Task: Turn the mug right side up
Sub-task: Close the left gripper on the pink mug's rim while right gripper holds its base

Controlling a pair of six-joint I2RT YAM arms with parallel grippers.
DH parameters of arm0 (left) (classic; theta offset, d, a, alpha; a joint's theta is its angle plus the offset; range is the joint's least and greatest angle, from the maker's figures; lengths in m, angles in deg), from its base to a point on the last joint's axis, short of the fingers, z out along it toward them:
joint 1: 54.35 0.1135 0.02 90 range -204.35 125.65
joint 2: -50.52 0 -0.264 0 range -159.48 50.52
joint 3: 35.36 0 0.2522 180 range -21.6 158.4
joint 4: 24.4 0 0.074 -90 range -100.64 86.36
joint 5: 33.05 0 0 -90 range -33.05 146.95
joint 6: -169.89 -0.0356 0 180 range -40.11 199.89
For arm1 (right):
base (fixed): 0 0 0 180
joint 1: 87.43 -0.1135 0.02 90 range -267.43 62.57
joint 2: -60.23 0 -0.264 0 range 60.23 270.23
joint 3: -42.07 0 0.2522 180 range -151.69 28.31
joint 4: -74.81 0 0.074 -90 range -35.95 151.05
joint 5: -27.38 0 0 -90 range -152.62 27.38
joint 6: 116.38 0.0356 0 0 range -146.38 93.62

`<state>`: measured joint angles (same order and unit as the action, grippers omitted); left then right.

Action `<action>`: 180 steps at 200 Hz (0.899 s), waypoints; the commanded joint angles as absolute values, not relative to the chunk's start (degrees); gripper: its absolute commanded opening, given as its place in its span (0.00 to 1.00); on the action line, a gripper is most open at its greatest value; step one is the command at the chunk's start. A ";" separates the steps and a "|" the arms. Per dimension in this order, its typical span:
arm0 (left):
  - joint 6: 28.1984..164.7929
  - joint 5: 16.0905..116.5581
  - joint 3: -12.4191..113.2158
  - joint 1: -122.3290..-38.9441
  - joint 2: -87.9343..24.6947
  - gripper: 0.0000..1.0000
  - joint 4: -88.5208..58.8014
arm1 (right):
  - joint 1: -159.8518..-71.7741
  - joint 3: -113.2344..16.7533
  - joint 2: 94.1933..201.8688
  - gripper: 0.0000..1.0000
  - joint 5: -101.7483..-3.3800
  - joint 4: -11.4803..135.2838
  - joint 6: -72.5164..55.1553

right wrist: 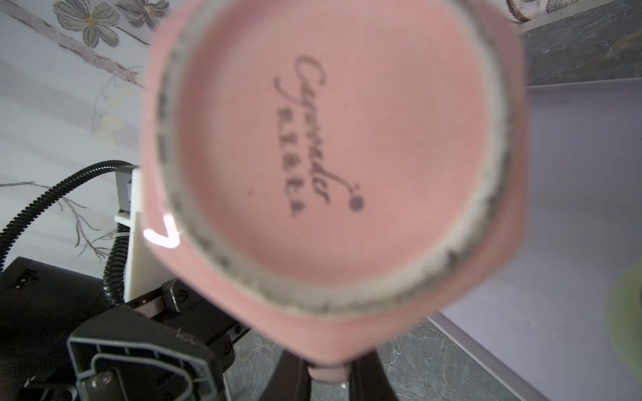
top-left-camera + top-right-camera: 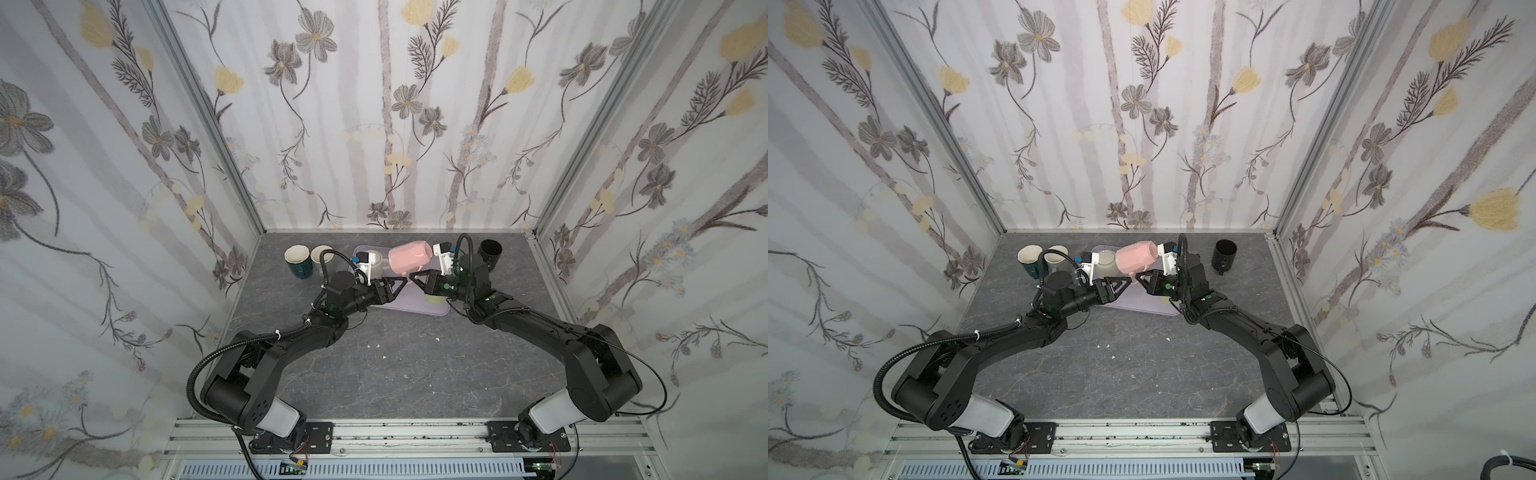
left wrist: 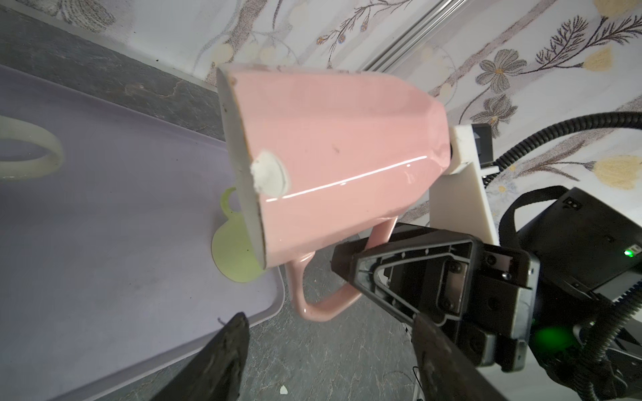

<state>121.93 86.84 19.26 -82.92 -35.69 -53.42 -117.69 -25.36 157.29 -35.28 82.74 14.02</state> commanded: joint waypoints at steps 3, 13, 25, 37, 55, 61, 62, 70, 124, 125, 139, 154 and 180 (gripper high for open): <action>122.67 87.72 19.55 -82.96 -35.73 0.76 -56.57 | -117.74 -25.09 156.84 0.04 -33.88 93.06 15.47; 122.63 87.54 19.44 -82.87 -35.57 0.77 -56.90 | -117.82 -24.75 156.88 0.04 -33.71 93.88 16.02; 122.52 87.45 19.32 -82.92 -35.60 0.77 -57.05 | -117.93 -24.36 156.80 0.04 -33.61 94.65 16.51; 122.44 87.54 19.46 -82.91 -35.61 0.77 -57.20 | -118.00 -23.96 156.69 0.04 -33.77 95.10 16.75; 122.56 87.63 19.75 -82.91 -35.83 0.77 -57.13 | -118.02 -23.15 156.52 0.04 -33.79 96.61 17.34; 122.60 87.67 19.84 -82.91 -35.95 0.77 -57.12 | -118.01 -22.86 156.53 0.04 -33.79 97.00 17.62; 122.65 87.69 19.82 -82.91 -35.96 0.77 -57.04 | -118.01 -22.80 156.54 0.04 -33.79 97.09 17.63; 122.67 87.69 19.87 -82.91 -35.99 0.76 -57.20 | -118.10 -22.54 156.51 0.04 -33.70 97.51 17.87; 122.97 87.50 19.77 -82.91 -36.39 0.74 -57.76 | -118.62 -22.20 156.58 0.03 -33.35 98.66 18.44; 123.01 87.47 19.78 -82.87 -36.39 0.74 -57.75 | -118.62 -22.21 156.57 0.03 -33.35 98.71 18.44; 123.21 87.60 19.87 -82.91 -36.66 0.74 -57.78 | -118.78 -22.54 156.99 0.03 -33.29 99.03 18.62; 123.44 87.71 19.94 -82.91 -36.74 0.73 -57.99 | -118.80 -23.01 157.68 0.03 -32.41 99.99 19.39; 123.40 87.63 19.88 -82.91 -36.67 0.68 -58.53 | -118.93 -23.35 158.35 0.03 -31.51 101.70 20.62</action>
<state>122.76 87.19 19.41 -82.90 -36.68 -55.02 -118.83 -22.25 157.94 -33.56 91.55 19.68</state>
